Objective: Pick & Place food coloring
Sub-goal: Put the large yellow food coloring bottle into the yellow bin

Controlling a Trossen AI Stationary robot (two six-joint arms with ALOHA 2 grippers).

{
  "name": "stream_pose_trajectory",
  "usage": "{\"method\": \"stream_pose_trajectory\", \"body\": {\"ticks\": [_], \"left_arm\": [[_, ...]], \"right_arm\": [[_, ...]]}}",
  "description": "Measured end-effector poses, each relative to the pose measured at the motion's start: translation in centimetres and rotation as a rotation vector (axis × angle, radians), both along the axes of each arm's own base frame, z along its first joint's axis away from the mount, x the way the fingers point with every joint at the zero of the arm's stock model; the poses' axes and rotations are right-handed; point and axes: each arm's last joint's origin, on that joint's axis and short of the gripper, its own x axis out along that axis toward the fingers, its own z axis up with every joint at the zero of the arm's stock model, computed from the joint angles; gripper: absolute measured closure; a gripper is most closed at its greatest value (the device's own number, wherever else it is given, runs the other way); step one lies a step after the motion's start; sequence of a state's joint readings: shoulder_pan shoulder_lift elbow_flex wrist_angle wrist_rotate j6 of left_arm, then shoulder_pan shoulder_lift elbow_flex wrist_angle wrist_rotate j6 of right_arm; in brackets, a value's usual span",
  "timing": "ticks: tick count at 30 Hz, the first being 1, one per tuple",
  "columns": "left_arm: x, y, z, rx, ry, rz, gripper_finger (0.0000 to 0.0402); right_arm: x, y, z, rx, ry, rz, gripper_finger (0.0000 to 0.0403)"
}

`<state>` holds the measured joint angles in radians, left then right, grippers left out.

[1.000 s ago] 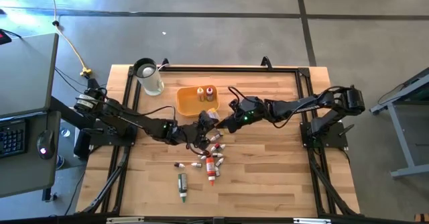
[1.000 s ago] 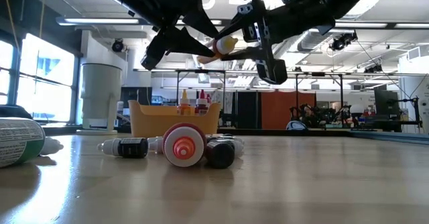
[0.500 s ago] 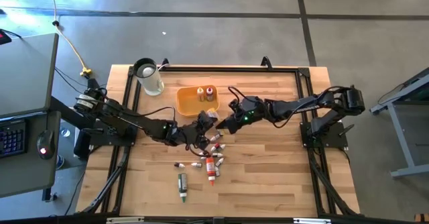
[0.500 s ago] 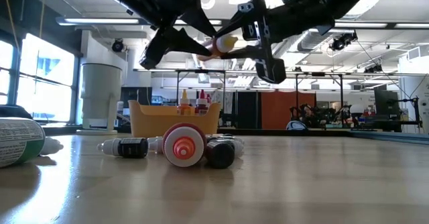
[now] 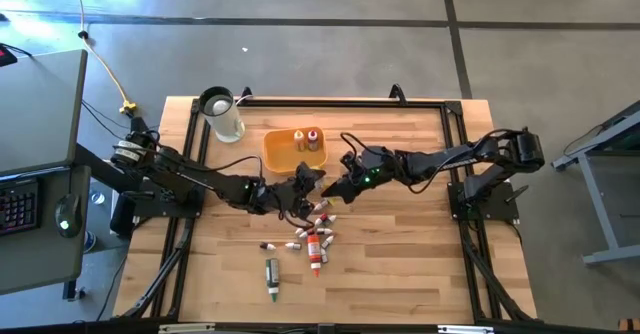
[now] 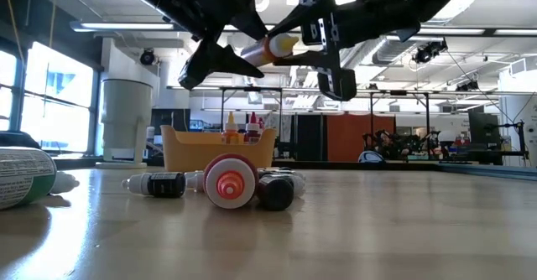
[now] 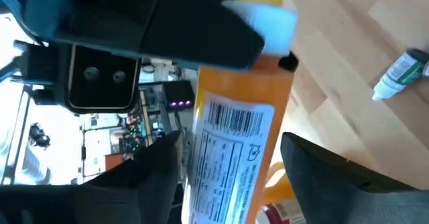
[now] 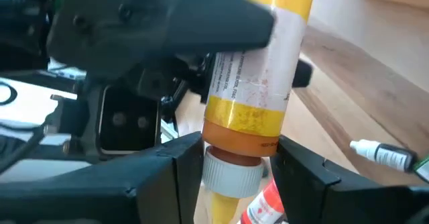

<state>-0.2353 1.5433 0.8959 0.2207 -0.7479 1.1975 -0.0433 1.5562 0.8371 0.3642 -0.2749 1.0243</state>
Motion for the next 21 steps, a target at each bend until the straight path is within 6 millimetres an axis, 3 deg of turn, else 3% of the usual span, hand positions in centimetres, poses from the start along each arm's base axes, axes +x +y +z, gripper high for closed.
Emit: {"method": "stream_pose_trajectory", "body": {"ticks": [7,15,21], "left_arm": [[-0.17,-1.13,0.06,-0.007,-0.007,-0.043,0.0174],[-0.15,-1.06,0.11,-0.007,-0.013,-0.037,0.0223],[-0.13,-1.16,0.08,-0.019,-0.009,-0.067,0.0230]], "right_arm": [[0.02,-0.18,-0.01,-0.027,-0.003,-0.028,0.0251],[0.01,-0.18,-0.02,-0.023,-0.001,-0.032,0.0254],[0.00,-0.18,-0.05,-0.022,0.002,-0.033,0.0247]]}}
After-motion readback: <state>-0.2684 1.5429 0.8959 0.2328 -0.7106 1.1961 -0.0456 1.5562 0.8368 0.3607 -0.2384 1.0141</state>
